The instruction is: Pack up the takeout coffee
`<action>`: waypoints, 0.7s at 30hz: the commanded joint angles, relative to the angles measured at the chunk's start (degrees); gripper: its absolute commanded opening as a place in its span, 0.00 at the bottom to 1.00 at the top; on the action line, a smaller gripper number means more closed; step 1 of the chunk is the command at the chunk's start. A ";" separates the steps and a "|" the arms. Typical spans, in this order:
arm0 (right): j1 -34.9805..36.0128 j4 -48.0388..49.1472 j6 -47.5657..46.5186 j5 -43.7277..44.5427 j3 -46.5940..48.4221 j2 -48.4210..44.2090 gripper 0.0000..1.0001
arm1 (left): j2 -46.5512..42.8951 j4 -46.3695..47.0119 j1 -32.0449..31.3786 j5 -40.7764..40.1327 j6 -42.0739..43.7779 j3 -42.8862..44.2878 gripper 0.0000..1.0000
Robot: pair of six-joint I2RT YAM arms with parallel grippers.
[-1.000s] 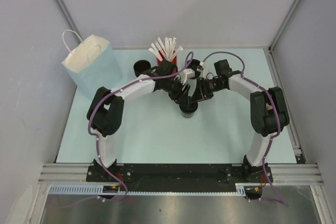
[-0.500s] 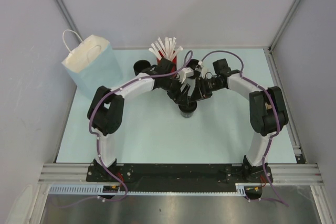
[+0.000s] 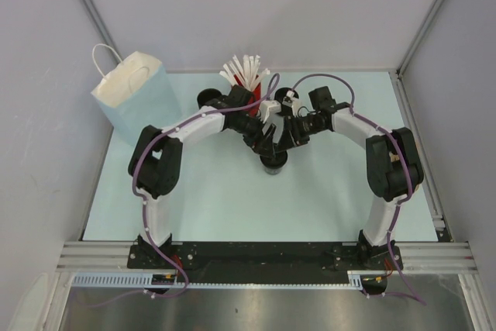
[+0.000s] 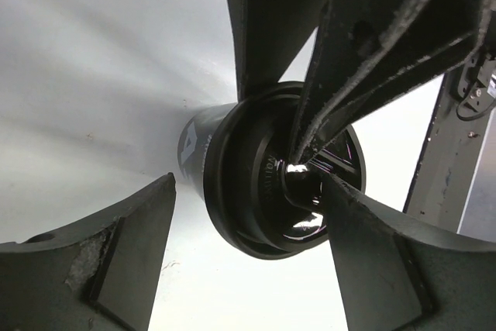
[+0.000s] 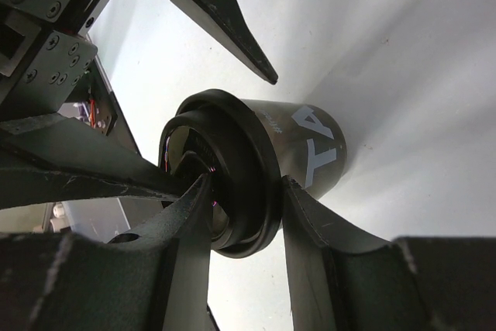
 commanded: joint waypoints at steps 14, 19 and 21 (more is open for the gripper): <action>0.30 -4.95 -5.61 3.25 2.78 3.28 0.33 | 2.18 0.04 3.34 13.05 -1.49 1.81 0.81; 0.92 -6.71 -7.54 3.17 4.45 4.07 0.34 | -0.02 1.53 6.41 15.95 -2.90 0.67 0.81; 1.10 -7.41 -8.33 2.90 5.06 4.60 0.34 | -0.55 1.62 7.12 16.13 -2.90 0.23 0.81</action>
